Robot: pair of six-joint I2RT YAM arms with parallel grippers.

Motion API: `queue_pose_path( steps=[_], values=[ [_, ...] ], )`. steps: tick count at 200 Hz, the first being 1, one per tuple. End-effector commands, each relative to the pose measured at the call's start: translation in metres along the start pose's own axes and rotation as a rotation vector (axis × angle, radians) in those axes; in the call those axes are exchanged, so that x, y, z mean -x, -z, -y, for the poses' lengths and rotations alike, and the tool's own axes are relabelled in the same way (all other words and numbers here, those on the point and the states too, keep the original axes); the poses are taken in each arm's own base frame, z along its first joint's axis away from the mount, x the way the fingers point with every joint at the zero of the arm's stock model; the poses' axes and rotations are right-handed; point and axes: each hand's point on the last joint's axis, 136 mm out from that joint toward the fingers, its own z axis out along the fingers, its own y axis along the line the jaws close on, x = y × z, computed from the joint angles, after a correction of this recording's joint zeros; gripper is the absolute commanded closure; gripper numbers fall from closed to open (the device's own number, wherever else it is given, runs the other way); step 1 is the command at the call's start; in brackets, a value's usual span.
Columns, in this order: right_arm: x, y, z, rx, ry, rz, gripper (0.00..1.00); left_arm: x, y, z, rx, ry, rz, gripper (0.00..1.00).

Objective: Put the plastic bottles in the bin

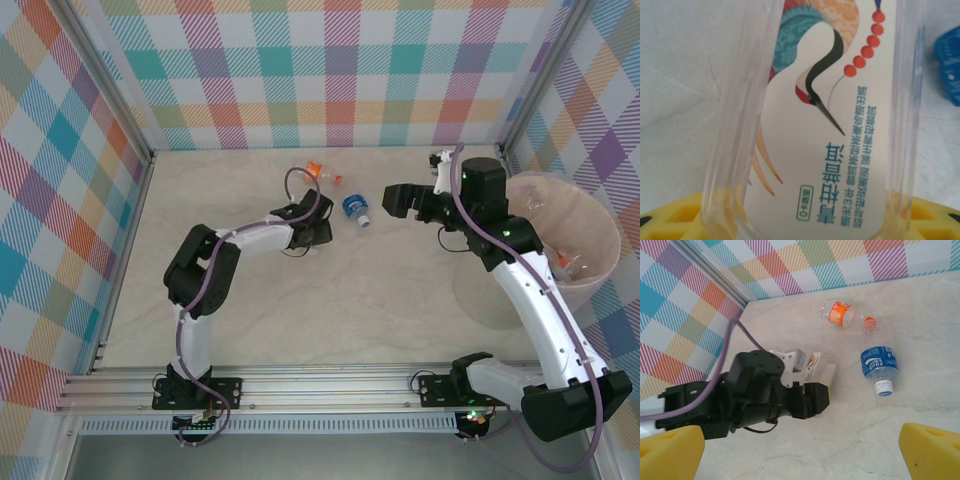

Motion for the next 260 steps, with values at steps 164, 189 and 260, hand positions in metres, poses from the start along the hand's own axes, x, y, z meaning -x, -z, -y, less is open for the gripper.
queue_pose_path(
  steps=[164, 189, 260],
  values=[
    [0.006, -0.062, -0.052, 0.291, -0.322, -0.090, 0.00, 0.002, 0.220, 0.065, -0.614, -0.338, 0.263, 0.49],
    [0.006, -0.068, -0.056, 0.313, -0.333, -0.089, 0.00, -0.002, 0.224, 0.076, -0.642, -0.382, 0.261, 0.50],
    [0.002, -0.081, -0.056, 0.319, -0.337, -0.110, 0.01, -0.008, 0.228, 0.093, -0.715, -0.419, 0.249, 0.50]
  ],
)
